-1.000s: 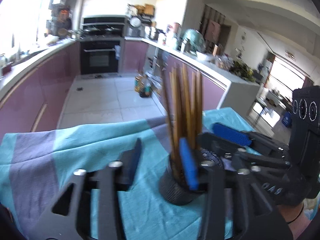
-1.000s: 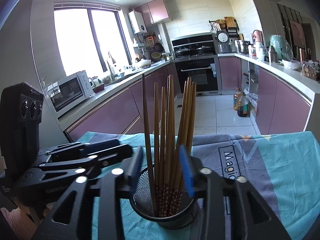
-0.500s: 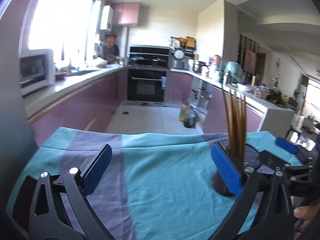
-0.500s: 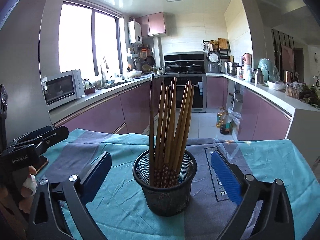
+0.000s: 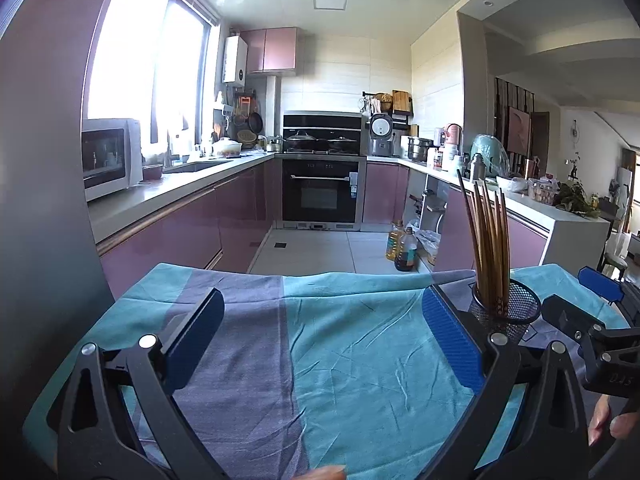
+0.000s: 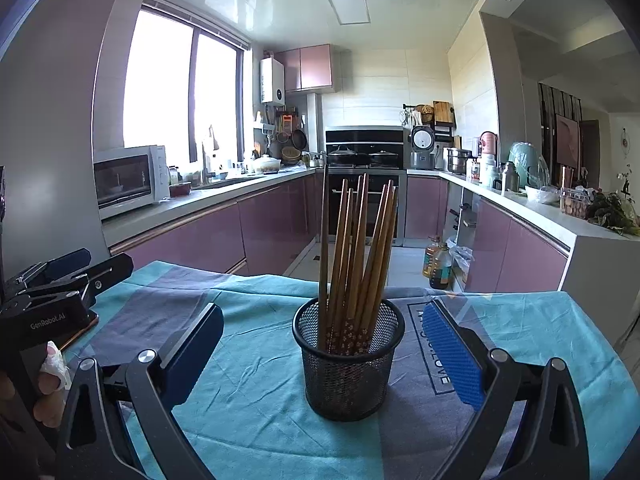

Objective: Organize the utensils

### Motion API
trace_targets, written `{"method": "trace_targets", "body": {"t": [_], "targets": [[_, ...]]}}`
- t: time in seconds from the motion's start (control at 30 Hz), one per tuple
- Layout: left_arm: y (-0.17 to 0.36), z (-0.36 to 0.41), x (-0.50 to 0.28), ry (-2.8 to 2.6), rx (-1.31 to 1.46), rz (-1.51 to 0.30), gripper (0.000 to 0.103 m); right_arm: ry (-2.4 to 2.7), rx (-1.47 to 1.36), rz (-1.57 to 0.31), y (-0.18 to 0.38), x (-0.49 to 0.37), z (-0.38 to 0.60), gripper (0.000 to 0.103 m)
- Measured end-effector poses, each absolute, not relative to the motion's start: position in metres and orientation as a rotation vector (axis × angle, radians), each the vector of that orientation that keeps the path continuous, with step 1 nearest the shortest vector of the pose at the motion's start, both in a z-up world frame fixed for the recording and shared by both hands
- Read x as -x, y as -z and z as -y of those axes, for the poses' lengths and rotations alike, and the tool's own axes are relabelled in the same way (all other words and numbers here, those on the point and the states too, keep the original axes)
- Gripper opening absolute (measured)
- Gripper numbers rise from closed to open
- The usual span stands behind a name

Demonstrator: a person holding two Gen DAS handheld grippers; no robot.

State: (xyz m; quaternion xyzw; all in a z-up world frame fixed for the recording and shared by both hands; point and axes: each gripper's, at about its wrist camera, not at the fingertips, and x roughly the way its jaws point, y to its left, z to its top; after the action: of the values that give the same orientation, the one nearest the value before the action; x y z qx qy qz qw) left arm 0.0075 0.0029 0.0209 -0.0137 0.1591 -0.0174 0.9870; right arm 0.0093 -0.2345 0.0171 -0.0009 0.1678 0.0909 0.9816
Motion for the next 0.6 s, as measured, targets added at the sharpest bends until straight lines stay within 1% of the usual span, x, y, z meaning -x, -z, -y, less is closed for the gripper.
{"method": "trace_targets", "body": {"t": [0.6], "targets": [[-0.025,-0.001,0.006,0.012,0.004,-0.272,0.097,-0.161,-0.018,-0.302,-0.020,-0.001,0.234,0.096]]}}
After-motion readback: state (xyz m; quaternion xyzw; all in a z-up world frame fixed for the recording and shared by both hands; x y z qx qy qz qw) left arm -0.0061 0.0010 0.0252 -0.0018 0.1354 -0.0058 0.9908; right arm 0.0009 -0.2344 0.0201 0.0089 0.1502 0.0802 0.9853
